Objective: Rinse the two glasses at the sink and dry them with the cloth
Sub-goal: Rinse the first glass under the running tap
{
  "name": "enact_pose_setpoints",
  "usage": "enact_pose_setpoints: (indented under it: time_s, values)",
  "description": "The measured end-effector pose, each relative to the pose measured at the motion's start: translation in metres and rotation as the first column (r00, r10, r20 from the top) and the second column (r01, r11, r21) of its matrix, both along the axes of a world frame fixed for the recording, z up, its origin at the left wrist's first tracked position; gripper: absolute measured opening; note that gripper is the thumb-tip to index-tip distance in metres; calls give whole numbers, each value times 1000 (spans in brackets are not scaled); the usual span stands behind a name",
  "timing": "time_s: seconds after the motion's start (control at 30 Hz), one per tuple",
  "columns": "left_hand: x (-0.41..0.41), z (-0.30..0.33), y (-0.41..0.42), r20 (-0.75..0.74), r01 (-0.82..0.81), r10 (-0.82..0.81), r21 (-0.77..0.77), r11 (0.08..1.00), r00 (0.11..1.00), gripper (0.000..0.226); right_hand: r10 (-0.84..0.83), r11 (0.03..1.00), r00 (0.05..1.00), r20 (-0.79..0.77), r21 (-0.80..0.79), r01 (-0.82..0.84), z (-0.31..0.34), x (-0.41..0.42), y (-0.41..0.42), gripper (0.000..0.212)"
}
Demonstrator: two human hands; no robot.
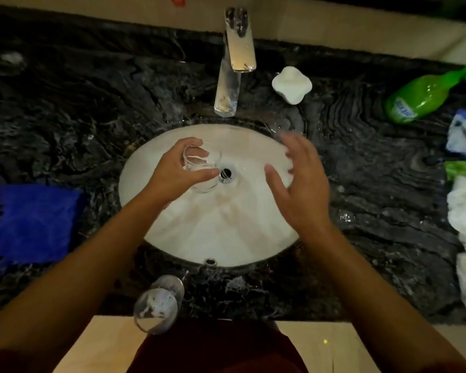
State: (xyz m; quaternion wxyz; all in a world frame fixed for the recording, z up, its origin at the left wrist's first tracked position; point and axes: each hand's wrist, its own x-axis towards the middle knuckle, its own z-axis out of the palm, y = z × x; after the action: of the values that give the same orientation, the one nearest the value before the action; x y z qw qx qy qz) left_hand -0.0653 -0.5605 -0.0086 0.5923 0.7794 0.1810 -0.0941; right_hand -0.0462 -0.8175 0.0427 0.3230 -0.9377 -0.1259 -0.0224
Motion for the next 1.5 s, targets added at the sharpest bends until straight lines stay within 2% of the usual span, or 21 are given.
enact_pose_setpoints:
  time_s: [0.13,0.2,0.33,0.5,0.6,0.73,0.8,0.93,1.13,1.27,1.33,1.37,1.43,1.5]
  values:
    - [20,-8,-1,24,-8,8,6,1000,1000,72,33,999,983,178,-21,-30,14,71,52,60]
    - [30,-11,-3,34,-18,18,1,1000,999,73,55,998,976,210,1,-56,10,97,68,59]
    - [45,-17,-9,45,-29,27,31,999,999,74,136,989,952,272,14,-145,-9,130,74,51]
    - [54,-25,-10,63,1,-10,145,989,998,79,136,969,905,402,134,-205,-19,153,73,37]
    - [56,-35,-15,59,4,-14,175,985,998,81,199,947,900,387,161,-279,-19,163,74,35]
    - [60,-53,-25,41,31,-41,215,976,998,82,213,944,886,411,146,-294,-20,169,74,34]
    - [61,-61,-30,83,25,-49,264,964,995,85,220,941,884,414,148,-303,-18,169,77,34]
    - [70,-68,-36,123,-37,4,270,962,992,87,224,925,881,418,195,-327,-18,172,78,35]
    - [65,-72,-32,128,-29,-6,268,963,992,87,87,938,894,440,267,-223,2,184,94,37]
    - [62,-75,-32,125,-55,26,229,972,992,83,12,927,941,339,349,-138,-4,170,98,41]
    - [60,-77,-31,106,-67,45,216,974,993,81,-53,891,968,246,449,-66,-13,153,91,49]
    - [60,-77,-32,90,-82,65,194,978,994,81,-88,856,976,197,517,-27,-20,141,84,46]
    - [59,-80,-31,50,-126,122,99,987,991,80,-123,781,992,40,620,72,-41,110,69,24]
    - [60,-84,-30,6,-171,171,-15,985,985,76,-95,755,968,-234,616,223,-66,76,59,14]
